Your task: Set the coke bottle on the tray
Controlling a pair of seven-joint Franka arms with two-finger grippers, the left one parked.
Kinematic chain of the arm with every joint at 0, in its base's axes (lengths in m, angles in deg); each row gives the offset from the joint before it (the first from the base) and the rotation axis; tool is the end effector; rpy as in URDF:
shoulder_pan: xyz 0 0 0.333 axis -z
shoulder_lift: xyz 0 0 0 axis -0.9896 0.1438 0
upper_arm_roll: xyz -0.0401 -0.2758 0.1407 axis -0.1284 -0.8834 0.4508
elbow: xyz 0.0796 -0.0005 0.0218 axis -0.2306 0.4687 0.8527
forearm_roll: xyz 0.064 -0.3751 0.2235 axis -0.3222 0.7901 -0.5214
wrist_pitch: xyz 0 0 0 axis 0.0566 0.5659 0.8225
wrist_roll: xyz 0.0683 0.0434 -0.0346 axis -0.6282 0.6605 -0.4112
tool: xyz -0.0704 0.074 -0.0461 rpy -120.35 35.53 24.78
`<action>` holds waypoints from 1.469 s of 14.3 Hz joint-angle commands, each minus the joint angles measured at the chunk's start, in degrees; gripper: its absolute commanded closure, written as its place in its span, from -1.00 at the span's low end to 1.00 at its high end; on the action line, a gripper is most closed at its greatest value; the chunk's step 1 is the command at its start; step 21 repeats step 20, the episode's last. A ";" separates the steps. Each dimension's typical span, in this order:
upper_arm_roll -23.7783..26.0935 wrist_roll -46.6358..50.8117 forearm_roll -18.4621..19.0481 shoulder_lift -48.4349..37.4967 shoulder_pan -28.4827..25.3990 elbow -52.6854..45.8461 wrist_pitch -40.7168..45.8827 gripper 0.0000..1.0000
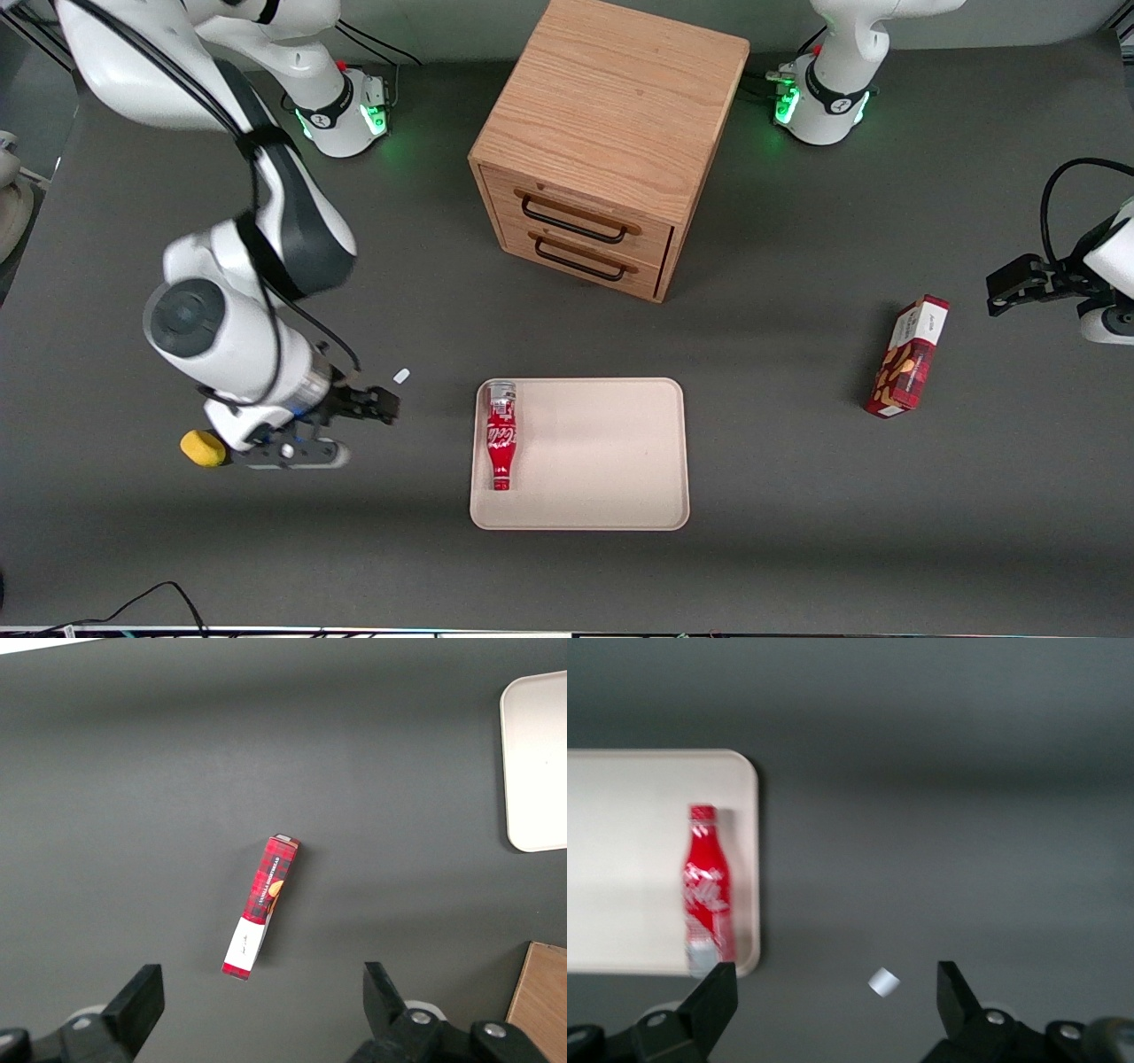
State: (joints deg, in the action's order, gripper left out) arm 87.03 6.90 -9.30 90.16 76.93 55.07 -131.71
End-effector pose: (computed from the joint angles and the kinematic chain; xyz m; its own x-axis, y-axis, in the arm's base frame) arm 0.7154 0.2059 0.4116 0.9978 -0.0143 0.0646 -0.0145 -0.9999 0.0019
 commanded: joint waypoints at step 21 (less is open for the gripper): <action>-18.71 -12.09 -9.64 -36.28 0.41 22.79 14.25 -1.00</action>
